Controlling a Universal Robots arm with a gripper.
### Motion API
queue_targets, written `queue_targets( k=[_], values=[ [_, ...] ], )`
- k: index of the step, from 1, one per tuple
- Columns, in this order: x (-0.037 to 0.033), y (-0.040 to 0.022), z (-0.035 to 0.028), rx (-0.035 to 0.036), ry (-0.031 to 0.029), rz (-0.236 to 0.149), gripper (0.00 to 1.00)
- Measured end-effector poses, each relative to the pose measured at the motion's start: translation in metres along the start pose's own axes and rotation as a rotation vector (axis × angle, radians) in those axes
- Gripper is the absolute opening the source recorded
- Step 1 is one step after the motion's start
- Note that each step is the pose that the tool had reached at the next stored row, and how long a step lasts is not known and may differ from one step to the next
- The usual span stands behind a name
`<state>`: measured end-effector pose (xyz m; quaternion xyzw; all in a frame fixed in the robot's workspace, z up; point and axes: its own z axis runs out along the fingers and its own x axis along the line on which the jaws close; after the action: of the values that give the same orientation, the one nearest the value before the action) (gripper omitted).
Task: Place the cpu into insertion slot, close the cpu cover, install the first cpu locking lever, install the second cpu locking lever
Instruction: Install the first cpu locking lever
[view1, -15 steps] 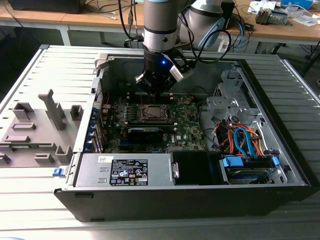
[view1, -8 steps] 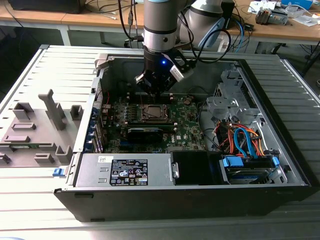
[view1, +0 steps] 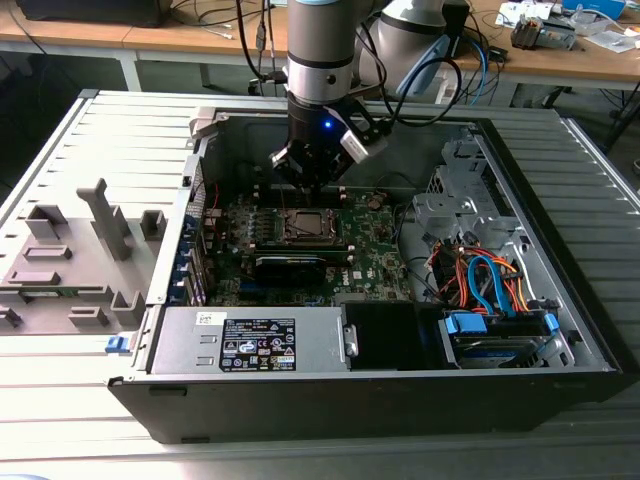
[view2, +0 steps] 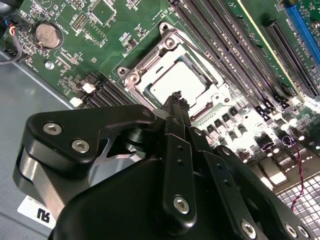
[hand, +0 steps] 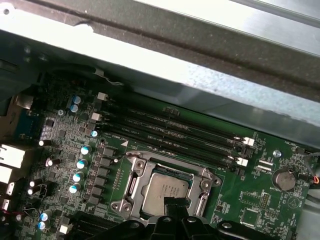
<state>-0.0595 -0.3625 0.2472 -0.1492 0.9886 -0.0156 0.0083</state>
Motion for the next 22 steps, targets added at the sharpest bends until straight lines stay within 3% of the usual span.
queue_targets(
  k=[22],
  values=[
    [0.0,0.0,0.0,-0.0004,-0.0011,-0.034,0.11]
  ],
)
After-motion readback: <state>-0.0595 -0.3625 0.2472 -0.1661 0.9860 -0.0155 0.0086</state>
